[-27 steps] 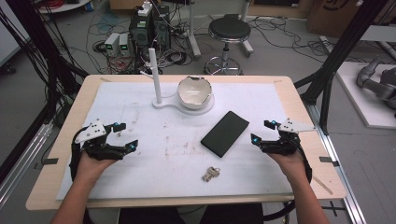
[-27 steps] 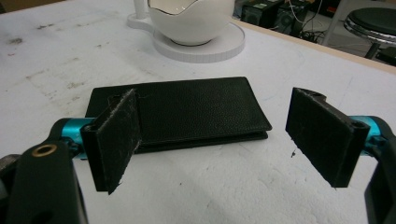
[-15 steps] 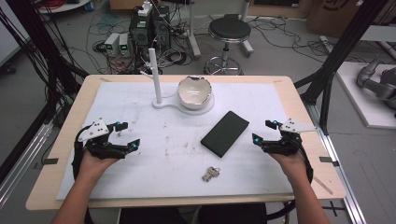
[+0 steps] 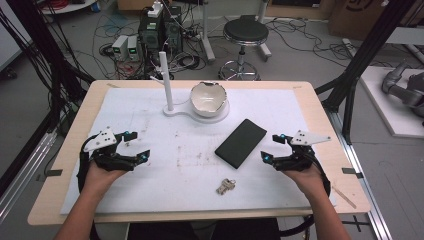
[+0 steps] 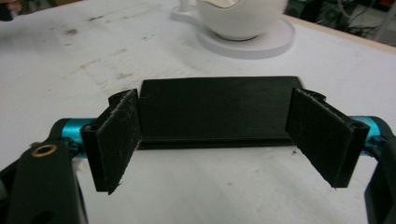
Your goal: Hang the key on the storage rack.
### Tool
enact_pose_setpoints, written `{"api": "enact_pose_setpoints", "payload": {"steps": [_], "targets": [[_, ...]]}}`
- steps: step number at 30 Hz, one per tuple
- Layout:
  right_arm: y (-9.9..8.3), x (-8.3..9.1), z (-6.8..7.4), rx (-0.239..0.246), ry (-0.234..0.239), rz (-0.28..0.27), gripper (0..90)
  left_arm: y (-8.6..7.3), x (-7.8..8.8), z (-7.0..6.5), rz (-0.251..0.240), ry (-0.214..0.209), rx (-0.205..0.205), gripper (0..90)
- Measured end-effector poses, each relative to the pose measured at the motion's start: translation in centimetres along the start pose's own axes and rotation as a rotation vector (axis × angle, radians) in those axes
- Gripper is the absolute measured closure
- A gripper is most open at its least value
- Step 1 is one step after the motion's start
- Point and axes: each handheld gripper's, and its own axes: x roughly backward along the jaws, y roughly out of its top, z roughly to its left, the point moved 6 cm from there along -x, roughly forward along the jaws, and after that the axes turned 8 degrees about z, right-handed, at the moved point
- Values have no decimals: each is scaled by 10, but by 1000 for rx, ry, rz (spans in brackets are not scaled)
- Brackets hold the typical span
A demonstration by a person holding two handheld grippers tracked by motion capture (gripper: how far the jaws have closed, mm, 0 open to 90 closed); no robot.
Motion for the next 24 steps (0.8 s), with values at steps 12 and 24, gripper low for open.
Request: {"api": "enact_pose_setpoints", "payload": {"steps": [12,24], "targets": [[-5,-33,55,77,188,130,286,0,-2,-3,6,-7,-6,135],[-14,-53,82,193,316,272,606,-2,-4,-5,19,-11,-6,135]]}}
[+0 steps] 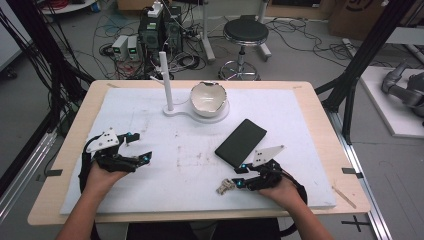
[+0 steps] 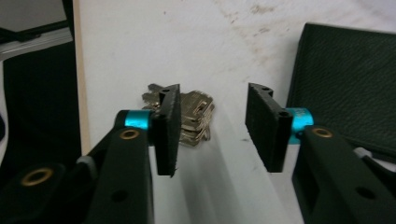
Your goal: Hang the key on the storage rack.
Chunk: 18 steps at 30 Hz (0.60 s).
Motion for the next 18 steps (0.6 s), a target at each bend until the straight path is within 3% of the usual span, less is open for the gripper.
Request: {"api": "enact_pose_setpoints", "payload": {"steps": [9,11,13,18], "targets": [[-1,-12,-1,17,5,45,682,-1,-2,-1,12,0,-7,135],[-1,-13,-1,17,9,58,777,-2,-2,-1,16,0,-7,134],[-1,-13,0,21,3,56,882,-2,-2,-1,19,2,-5,134],[7,-3,0,-12,35,-8,899,-3,-1,0,20,6,-4,134]]}}
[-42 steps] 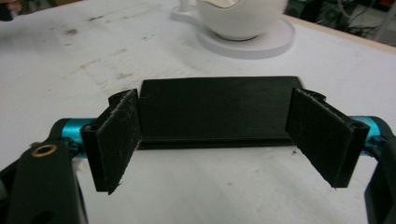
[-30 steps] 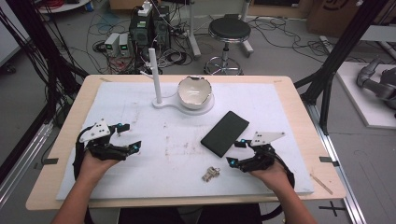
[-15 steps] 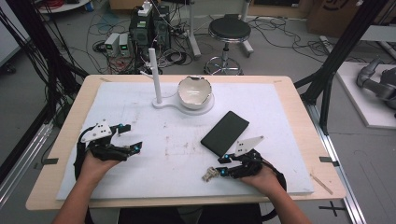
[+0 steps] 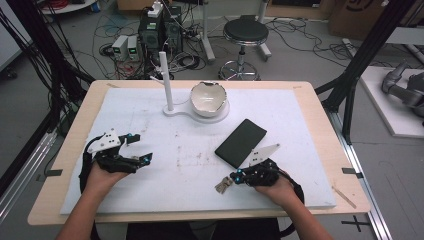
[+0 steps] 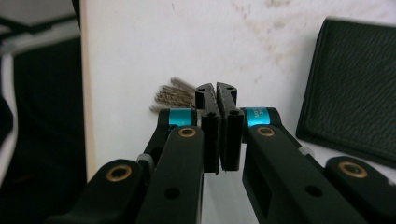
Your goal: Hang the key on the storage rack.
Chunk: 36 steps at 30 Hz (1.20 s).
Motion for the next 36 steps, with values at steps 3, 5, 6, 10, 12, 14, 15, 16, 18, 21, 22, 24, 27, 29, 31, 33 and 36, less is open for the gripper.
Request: {"api": "enact_pose_setpoints", "payload": {"steps": [3,5,6,10,12,14,15,16,18,21,22,24,27,29,31,33,36], "targets": [[6,6,1,-12,-17,-25,900,0,1,1,1,2,1,134],[11,9,2,-12,-21,-40,900,0,2,1,-1,4,-1,134],[14,12,3,-10,-24,-52,900,0,2,1,-1,13,-4,134],[30,19,5,6,-49,-83,900,3,4,2,-2,21,-6,134],[38,24,6,16,-57,-92,900,4,6,1,-9,23,-4,134],[47,29,6,17,-67,-107,900,4,7,2,-5,22,-4,134],[51,32,5,28,-69,-120,900,3,7,2,-6,23,-3,135],[56,35,6,28,-70,-132,900,3,8,2,-4,22,-2,134],[66,43,4,39,-80,-165,900,2,9,3,6,28,-8,134],[80,56,0,35,-107,-199,900,2,12,4,15,44,-23,134],[85,60,-1,34,-119,-211,900,3,13,4,10,45,-23,134],[96,69,-5,25,-124,-230,900,4,15,4,1,46,-23,134],[113,79,-11,44,-141,-237,900,5,15,3,-1,43,-22,134],[124,83,-14,41,-141,-221,900,6,15,3,1,41,-23,134],[136,86,-19,60,-160,-206,900,6,15,1,-5,29,-25,134],[146,87,-21,61,-163,-198,900,7,15,0,-12,11,-31,134],[168,90,-27,83,-158,-215,900,9,15,-2,-23,3,-32,134]]}}
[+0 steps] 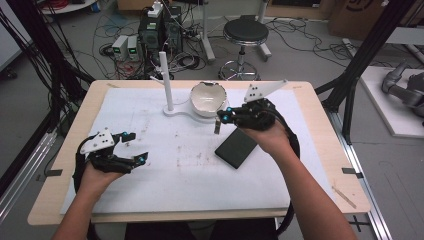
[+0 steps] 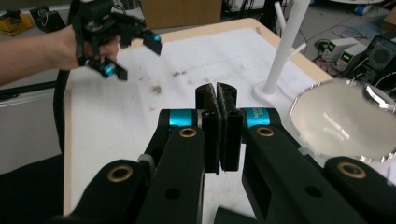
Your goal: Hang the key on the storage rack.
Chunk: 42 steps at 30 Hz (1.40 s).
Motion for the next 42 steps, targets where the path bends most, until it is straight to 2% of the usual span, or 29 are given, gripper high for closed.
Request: {"api": "enact_pose_setpoints", "payload": {"steps": [3,6,7,8,17,21,26,29,30,33,36,41,42], "targets": [[18,-4,-5,-8,23,-6,900,0,0,0,1,6,1,134],[36,-12,-12,3,26,-2,900,-1,1,2,7,17,6,134],[36,-12,-12,3,26,-2,900,-1,1,2,7,17,6,134],[47,-18,-16,12,21,7,900,-2,1,4,9,23,11,135],[86,-53,-33,32,19,44,900,-4,4,9,20,52,12,134],[102,-72,-41,11,58,40,900,-4,3,9,12,46,26,134],[121,-99,-51,22,53,56,900,-2,2,8,8,38,16,134],[129,-113,-55,3,57,68,900,-3,2,9,11,44,21,134],[131,-118,-57,11,48,69,900,-4,3,9,11,46,25,134],[134,-131,-62,-14,46,87,900,-7,3,12,12,47,35,134],[134,-144,-69,-12,29,109,900,-7,4,13,8,52,38,135],[131,-152,-78,-48,6,98,900,-8,5,13,14,57,32,135],[131,-154,-81,-42,1,97,900,-8,5,13,14,57,32,135]]}}
